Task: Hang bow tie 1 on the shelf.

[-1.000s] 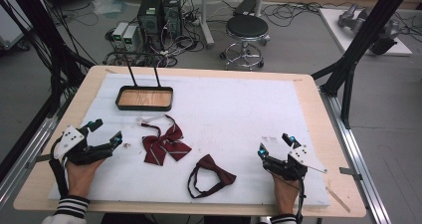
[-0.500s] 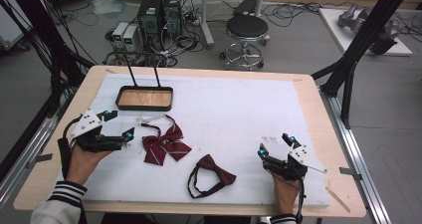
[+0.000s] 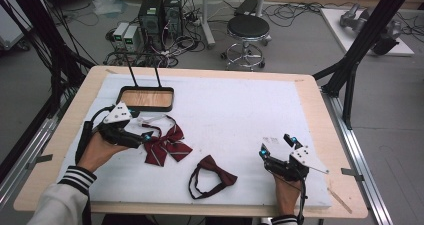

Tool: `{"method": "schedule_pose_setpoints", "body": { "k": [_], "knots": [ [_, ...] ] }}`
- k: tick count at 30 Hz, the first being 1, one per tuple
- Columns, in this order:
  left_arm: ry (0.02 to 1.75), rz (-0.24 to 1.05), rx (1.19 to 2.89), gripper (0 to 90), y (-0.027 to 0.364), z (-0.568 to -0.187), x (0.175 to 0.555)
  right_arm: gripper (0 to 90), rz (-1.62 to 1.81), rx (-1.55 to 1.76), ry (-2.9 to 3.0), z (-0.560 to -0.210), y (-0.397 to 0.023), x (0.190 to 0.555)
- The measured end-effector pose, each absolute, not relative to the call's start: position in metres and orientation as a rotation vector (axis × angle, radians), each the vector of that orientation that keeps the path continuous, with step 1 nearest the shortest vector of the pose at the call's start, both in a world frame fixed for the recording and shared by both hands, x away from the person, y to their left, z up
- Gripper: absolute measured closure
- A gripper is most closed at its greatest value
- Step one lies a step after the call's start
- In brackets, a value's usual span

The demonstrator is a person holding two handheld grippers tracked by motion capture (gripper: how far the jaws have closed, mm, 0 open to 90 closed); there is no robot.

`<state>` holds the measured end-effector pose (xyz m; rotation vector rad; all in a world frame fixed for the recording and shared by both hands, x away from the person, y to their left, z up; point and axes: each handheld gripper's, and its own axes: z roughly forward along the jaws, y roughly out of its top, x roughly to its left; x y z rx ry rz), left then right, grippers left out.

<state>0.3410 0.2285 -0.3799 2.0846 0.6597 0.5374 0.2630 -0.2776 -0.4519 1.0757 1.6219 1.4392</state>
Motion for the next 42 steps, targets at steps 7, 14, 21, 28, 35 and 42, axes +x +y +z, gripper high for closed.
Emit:
{"method": "schedule_pose_setpoints", "body": {
  "k": [7,14,21,28,35,42],
  "knots": [
    [0.623,0.448,2.222,17.6,0.211,-0.378,0.352,10.9,1.441,1.073,1.619,-0.452,-0.278,0.263],
    [0.630,0.353,2.351,19.5,0.193,-0.381,0.364,10.9,1.456,1.078,1.605,-0.452,-0.279,0.262],
    [0.608,0.312,2.452,20.8,0.176,-0.388,0.373,10.9,1.473,1.082,1.586,-0.453,-0.280,0.261],
    [0.621,0.273,2.543,26.7,0.168,-0.397,0.378,10.9,1.474,1.083,1.582,-0.453,-0.281,0.262],
    [0.605,0.256,2.625,33.6,0.159,-0.403,0.383,10.9,1.478,1.089,1.581,-0.453,-0.281,0.262],
    [0.573,0.259,2.675,38.8,0.150,-0.407,0.386,10.9,1.476,1.087,1.582,-0.453,-0.281,0.262]
  ]
}}
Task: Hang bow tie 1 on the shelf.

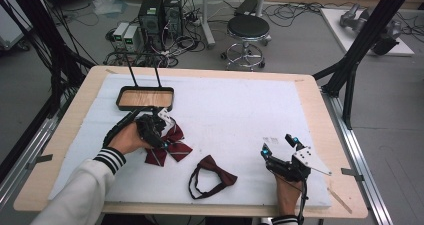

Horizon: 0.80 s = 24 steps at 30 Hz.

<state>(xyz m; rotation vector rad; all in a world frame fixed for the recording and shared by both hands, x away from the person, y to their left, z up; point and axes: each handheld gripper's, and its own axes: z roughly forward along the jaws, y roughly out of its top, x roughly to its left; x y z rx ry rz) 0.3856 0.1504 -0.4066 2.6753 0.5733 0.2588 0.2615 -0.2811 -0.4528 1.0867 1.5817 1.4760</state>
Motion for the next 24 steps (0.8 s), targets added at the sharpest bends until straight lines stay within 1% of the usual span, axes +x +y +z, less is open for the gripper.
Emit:
{"method": "schedule_pose_setpoints", "body": {
  "k": [3,7,8,9,10,12,17,20,24],
  "knots": [
    [0.592,0.239,2.720,43.2,0.150,-0.411,0.388,10.9,1.475,1.085,1.581,-0.453,-0.281,0.261],
    [0.626,0.209,2.712,46.3,0.151,-0.412,0.390,10.9,1.477,1.087,1.580,-0.453,-0.281,0.261],
    [0.634,0.183,2.709,48.8,0.152,-0.411,0.390,10.9,1.477,1.089,1.579,-0.453,-0.281,0.261],
    [0.641,0.162,2.709,54.3,0.153,-0.411,0.391,10.9,1.478,1.089,1.580,-0.453,-0.281,0.261],
    [0.675,0.134,2.693,55.9,0.153,-0.412,0.392,10.9,1.477,1.089,1.579,-0.453,-0.281,0.261],
    [0.691,0.122,2.687,58.6,0.154,-0.412,0.392,10.9,1.477,1.089,1.579,-0.453,-0.281,0.261],
    [0.759,0.094,2.650,71.7,0.159,-0.412,0.396,10.9,1.478,1.089,1.579,-0.453,-0.281,0.261],
    [0.757,0.100,2.653,73.4,0.159,-0.412,0.396,10.9,1.477,1.089,1.579,-0.453,-0.281,0.261],
    [0.741,0.151,2.655,74.7,0.157,-0.411,0.391,10.9,1.479,1.093,1.580,-0.453,-0.281,0.261]
  ]
}}
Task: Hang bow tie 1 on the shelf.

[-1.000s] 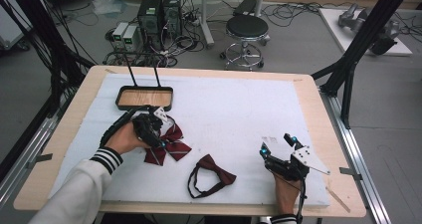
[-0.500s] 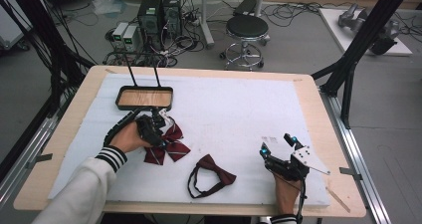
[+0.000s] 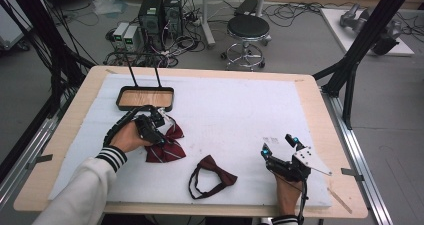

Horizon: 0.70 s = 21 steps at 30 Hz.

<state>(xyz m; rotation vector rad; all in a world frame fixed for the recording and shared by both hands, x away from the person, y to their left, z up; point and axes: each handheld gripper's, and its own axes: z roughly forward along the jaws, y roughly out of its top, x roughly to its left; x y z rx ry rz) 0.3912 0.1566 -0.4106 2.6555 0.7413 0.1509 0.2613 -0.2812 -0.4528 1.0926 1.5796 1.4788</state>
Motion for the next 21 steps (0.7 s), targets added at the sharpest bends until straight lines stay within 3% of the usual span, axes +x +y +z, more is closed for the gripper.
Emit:
{"method": "schedule_pose_setpoints", "body": {
  "k": [7,21],
  "knots": [
    [0.729,0.181,2.600,74.6,0.162,-0.402,0.388,10.8,1.479,1.096,1.580,-0.453,-0.281,0.261],
    [0.733,0.340,2.324,74.6,0.180,-0.369,0.381,10.9,1.476,1.089,1.581,-0.453,-0.281,0.262]
  ]
}}
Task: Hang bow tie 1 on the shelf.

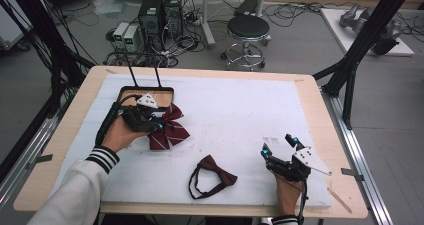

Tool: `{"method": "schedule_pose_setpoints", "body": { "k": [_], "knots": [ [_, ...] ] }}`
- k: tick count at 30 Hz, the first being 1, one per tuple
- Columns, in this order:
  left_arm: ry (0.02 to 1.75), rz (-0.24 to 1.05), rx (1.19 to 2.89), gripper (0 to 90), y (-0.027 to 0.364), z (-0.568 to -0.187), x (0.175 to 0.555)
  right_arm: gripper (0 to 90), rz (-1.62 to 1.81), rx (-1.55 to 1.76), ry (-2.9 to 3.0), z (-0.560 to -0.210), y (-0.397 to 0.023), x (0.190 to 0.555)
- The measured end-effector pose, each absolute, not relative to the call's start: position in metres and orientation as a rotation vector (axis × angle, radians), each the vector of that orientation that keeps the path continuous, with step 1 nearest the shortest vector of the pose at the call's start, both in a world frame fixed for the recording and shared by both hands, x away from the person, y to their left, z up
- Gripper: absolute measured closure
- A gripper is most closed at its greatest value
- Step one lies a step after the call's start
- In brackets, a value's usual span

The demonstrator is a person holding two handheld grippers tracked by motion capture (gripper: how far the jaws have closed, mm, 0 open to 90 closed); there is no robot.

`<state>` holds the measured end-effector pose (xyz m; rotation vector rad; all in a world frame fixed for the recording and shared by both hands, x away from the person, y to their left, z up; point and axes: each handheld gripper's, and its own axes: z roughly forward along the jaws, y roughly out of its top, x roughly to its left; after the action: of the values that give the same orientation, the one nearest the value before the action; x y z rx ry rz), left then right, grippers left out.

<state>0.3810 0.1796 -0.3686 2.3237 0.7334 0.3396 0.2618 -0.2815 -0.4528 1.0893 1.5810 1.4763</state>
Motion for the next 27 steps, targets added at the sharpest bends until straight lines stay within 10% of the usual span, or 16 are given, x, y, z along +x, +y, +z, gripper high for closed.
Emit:
{"method": "schedule_pose_setpoints", "body": {
  "k": [27],
  "knots": [
    [0.782,0.448,2.017,74.6,0.198,-0.300,0.403,10.9,1.469,1.094,1.589,-0.453,-0.281,0.262]
  ]
}}
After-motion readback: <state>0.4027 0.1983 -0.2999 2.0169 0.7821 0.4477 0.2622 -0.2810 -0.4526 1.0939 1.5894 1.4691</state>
